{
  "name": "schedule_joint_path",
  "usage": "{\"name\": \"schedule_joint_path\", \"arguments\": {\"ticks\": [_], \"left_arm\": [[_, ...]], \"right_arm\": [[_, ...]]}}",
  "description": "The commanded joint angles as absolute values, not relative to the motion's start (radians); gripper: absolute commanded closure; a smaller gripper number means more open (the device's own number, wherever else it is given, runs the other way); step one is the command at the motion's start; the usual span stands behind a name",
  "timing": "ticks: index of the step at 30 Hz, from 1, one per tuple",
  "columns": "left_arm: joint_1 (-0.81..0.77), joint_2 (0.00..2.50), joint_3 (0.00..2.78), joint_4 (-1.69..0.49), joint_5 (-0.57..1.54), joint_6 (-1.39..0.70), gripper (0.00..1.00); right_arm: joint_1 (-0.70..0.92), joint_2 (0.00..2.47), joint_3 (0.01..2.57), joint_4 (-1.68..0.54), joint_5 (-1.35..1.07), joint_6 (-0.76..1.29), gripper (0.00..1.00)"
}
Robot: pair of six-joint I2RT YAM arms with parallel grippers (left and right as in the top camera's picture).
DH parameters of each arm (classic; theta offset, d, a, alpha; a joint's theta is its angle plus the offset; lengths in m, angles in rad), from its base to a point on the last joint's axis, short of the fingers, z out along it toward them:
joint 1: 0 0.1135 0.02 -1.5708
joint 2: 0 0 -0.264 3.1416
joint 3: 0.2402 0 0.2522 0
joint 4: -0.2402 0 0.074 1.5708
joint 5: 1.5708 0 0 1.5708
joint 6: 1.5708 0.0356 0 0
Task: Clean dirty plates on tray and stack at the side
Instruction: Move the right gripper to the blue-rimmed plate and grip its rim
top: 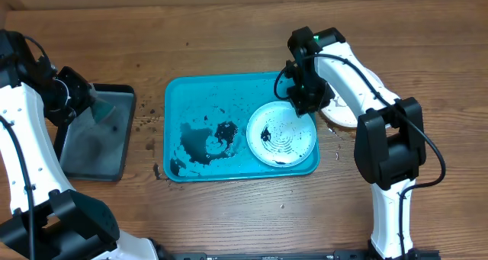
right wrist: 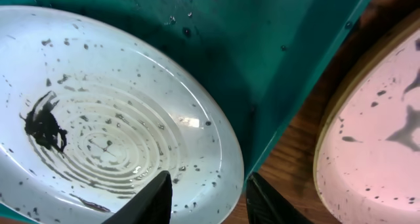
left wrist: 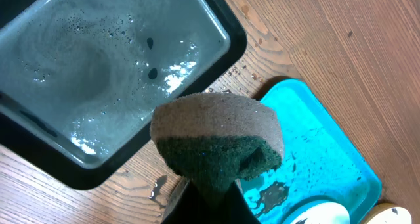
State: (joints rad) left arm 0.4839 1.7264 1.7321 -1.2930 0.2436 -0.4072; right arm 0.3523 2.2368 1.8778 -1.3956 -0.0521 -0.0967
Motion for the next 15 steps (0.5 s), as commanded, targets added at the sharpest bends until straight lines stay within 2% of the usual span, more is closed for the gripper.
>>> {"name": "schedule_joint_path", "arguments": {"ticks": [1,15], "left_arm": [[0.476,1.733,1.728,-1.29,0.252,-0.381,0.96],[0.476,1.733,1.728,-1.29,0.253,-0.381,0.96]], "right_arm": [[0.339,2.202,1.872,-1.372,-0.044,-0.086,0.61],[0.344,2.203,1.774,-1.325,-0.046,-0.101,0.62]]}}
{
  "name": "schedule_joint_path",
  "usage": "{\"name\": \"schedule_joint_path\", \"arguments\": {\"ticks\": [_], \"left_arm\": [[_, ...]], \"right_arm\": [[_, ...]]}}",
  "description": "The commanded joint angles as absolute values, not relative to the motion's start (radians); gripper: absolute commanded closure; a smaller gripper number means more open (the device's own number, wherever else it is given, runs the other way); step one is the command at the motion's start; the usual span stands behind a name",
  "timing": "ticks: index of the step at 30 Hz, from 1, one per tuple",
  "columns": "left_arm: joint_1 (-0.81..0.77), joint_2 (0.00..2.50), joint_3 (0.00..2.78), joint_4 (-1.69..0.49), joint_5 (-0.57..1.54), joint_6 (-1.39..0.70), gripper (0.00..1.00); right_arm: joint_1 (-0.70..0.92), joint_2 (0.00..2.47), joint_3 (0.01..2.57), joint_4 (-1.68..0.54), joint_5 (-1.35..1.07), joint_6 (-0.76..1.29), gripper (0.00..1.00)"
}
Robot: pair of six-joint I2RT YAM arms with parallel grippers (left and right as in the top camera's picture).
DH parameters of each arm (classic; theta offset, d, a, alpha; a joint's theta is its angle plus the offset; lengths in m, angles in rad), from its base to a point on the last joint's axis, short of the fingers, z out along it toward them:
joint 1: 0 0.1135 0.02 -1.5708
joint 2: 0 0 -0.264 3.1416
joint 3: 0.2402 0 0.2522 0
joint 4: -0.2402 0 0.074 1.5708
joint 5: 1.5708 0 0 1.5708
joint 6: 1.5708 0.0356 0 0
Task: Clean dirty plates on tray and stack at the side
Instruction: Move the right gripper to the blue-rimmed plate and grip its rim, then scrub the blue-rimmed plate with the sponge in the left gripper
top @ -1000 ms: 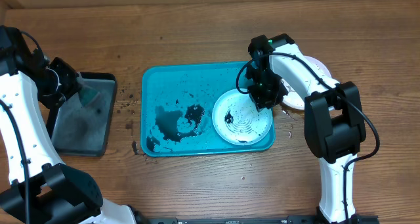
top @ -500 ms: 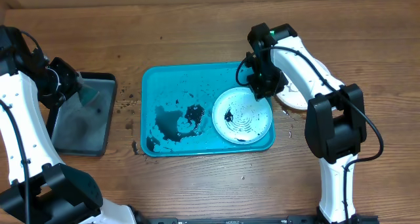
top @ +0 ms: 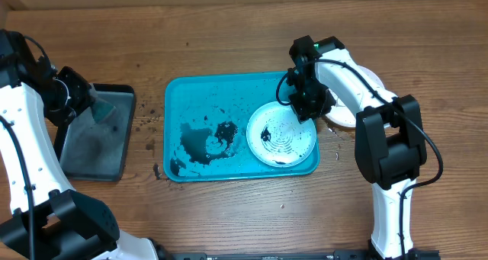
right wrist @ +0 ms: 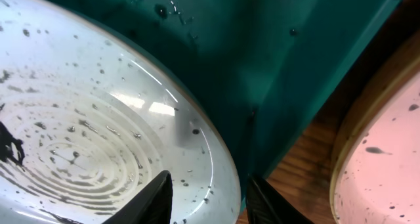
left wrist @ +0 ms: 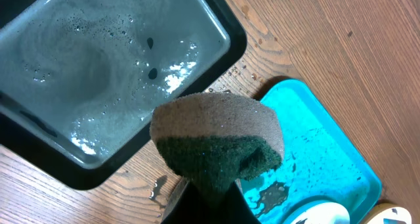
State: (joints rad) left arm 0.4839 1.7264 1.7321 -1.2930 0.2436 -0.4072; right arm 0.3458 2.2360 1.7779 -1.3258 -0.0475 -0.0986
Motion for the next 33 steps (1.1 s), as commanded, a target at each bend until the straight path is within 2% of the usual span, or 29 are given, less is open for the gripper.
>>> {"name": "schedule_joint_path", "arguments": {"ticks": [1,4,10,17,29,31,32,33], "left_arm": [[0.476,1.733,1.728,-1.29,0.253,-0.381,0.96],[0.476,1.733,1.728,-1.293,0.253,-0.381,0.96],[0.476,1.733,1.728,-1.293,0.256,-0.381,0.96],[0.476,1.733,1.728,-1.294,0.256,-0.381,0.96],[0.475,1.733,1.728,-1.296,0.263,-0.381,0.96],[0.472,1.733,1.728,-1.296,0.263,-0.381,0.96],[0.469,1.733,1.728,-1.296,0.264,-0.38,0.96],[0.464,1.733,1.728,-1.297,0.264,-0.379,0.96]], "right_arm": [[0.344,2.203,1.774,-1.328,-0.046,-0.101,0.62],[0.344,2.203,1.769,-1.339,-0.055,-0.101,0.63],[0.344,2.203,1.766,-1.378,-0.177,-0.088,0.75],[0.345,2.203,1.766,-1.435,-0.18,0.103,0.75],[0.346,2.203,1.655,-1.329,-0.22,0.159,0.73],[0.347,2.203,1.655,-1.309,-0.258,0.162,0.8],[0.348,2.203,1.655,-1.295,-0.276,0.166,0.9],[0.35,2.203,1.655,-1.282,-0.284,0.179,0.94]]}}
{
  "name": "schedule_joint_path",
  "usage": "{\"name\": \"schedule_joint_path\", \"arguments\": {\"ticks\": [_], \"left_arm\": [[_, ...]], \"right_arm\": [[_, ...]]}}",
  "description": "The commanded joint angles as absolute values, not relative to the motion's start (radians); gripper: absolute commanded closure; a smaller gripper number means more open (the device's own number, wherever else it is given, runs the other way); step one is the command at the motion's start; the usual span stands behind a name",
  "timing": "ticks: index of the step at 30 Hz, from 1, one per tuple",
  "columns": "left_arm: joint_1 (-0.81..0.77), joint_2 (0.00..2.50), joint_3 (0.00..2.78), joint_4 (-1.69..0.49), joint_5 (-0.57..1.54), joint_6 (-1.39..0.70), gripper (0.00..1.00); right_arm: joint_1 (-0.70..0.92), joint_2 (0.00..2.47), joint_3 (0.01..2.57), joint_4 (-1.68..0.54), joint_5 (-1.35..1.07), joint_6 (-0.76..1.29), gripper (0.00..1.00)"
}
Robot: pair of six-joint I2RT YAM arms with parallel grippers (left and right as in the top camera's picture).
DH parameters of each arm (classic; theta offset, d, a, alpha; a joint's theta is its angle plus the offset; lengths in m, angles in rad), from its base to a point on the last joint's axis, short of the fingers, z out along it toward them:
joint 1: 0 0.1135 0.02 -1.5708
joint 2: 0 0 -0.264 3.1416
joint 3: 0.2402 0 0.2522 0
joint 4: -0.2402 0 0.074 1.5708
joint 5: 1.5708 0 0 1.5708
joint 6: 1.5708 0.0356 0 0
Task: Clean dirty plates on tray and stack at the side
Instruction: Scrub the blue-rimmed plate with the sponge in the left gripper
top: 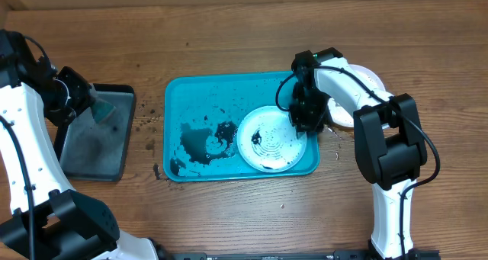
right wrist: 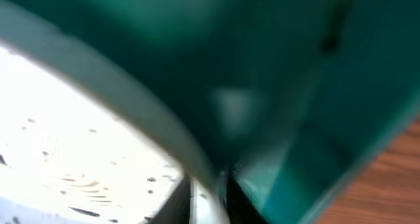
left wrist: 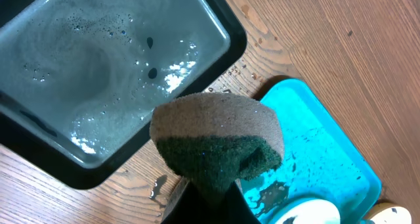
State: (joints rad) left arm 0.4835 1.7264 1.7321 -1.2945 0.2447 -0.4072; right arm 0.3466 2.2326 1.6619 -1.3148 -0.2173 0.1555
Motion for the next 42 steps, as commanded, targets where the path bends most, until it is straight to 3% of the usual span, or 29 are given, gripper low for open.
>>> {"name": "schedule_joint_path", "arguments": {"ticks": [1,7,25,42], "left_arm": [[0.458,1.733,1.728,-1.297,0.268,-0.371,0.96],[0.368,1.734,1.728,-1.286,0.402,-0.239,0.96],[-0.141,1.777,1.531,-1.132,0.352,-0.206,0.96],[-0.197,2.062,1.458,-0.884,0.297,-0.329,0.96]], "right_arm": [[0.354,2.203,1.655,-1.265,-0.283,0.196,0.96],[0.406,2.203,1.655,-1.125,-0.282,0.257,0.96],[0.535,2.23,1.655,-0.839,-0.287,0.264,0.96],[0.535,2.23,1.655,-0.854,-0.282,0.284,0.96]]}}
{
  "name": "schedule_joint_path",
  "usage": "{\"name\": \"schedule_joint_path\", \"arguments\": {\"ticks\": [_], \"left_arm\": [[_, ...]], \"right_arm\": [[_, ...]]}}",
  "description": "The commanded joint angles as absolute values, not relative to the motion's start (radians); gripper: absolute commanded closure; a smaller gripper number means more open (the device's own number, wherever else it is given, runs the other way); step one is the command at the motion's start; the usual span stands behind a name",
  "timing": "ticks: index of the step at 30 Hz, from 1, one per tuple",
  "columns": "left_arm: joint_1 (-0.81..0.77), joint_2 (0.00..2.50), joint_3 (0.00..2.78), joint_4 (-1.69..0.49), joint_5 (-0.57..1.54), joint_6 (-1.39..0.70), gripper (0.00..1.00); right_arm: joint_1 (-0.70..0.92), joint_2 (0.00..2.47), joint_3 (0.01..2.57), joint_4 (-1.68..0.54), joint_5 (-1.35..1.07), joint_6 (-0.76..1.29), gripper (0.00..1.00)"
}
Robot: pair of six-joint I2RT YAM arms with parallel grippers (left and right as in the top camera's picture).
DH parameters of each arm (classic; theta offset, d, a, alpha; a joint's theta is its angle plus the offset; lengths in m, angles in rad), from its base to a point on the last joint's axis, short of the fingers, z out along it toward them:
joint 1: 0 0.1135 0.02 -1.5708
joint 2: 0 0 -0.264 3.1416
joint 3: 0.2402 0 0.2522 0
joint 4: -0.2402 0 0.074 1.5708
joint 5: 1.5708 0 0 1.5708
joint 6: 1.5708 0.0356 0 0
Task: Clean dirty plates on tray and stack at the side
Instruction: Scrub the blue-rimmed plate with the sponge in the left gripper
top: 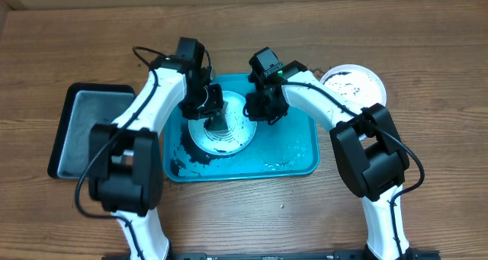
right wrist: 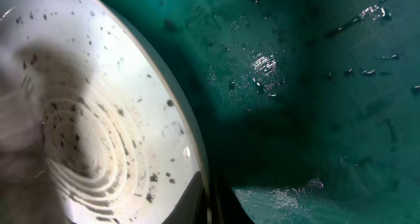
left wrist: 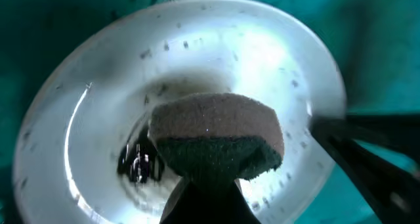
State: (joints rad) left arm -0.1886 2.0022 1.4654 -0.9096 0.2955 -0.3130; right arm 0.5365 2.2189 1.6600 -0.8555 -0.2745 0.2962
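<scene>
A white plate (top: 221,130) speckled with dark dirt lies tilted in the blue tray (top: 293,149), left of its middle. My right gripper (top: 263,109) is shut on the plate's right rim, pinching the edge (right wrist: 209,196) between its fingers. My left gripper (top: 214,111) is shut on a brown and green sponge (left wrist: 213,137) and presses it onto the middle of the plate (left wrist: 79,132). A dark smear (left wrist: 136,163) shows beside the sponge. The left fingers are hidden under the sponge.
A second stained plate (top: 353,85) sits on the wooden table right of the tray. A black basin of water (top: 84,130) stands at the left. Dark puddles (top: 179,165) and wet streaks cover the tray floor.
My left gripper was at the basin with the sponge; now it presses the sponge on the plate. The plate, held by my right gripper, has moved from the tray's right to left of its middle.
My right gripper first hung open at the plate's right rim in the tray's right end, while the left held the sponge by the basin. Then the right was shut on the rim with the plate a little further left. Now sponge and plate meet mid-tray.
</scene>
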Motion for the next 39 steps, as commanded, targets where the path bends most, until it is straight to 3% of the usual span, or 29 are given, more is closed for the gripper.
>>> {"name": "schedule_joint_path", "arguments": {"ticks": [1,4,11,16,19,25,28,35,39], "left_arm": [[-0.198,2.076,1.459,-0.874,0.296,-0.329,0.96],[-0.197,2.117,1.458,-0.848,0.268,-0.306,0.96],[-0.188,2.134,1.47,-0.915,-0.269,-0.315,0.96],[-0.189,2.131,1.522,-1.005,-0.469,-0.339,0.96],[-0.191,2.131,1.586,-1.06,-0.419,-0.356,0.96],[-0.204,2.131,1.697,-1.095,0.218,-0.268,0.96],[-0.214,2.134,1.682,-1.045,0.432,-0.269,0.96],[-0.284,2.136,1.604,-0.96,0.427,-0.278,0.96],[-0.301,2.138,1.544,-0.949,0.156,-0.379,0.96]], "right_arm": [[0.535,2.23,1.655,-0.853,-0.282,0.285,0.96],[0.535,2.23,1.655,-0.854,-0.282,0.285,0.96],[0.535,2.23,1.655,-0.867,-0.236,0.285,0.96],[0.535,2.23,1.655,-0.865,-0.226,0.285,0.96],[0.535,2.23,1.655,-0.865,-0.226,0.285,0.96],[0.535,2.23,1.655,-0.863,-0.226,0.288,0.96],[0.535,2.23,1.655,-0.864,-0.226,0.289,0.96],[0.535,2.23,1.655,-0.865,-0.226,0.289,0.96],[0.535,2.23,1.655,-0.868,-0.226,0.293,0.96]]}}
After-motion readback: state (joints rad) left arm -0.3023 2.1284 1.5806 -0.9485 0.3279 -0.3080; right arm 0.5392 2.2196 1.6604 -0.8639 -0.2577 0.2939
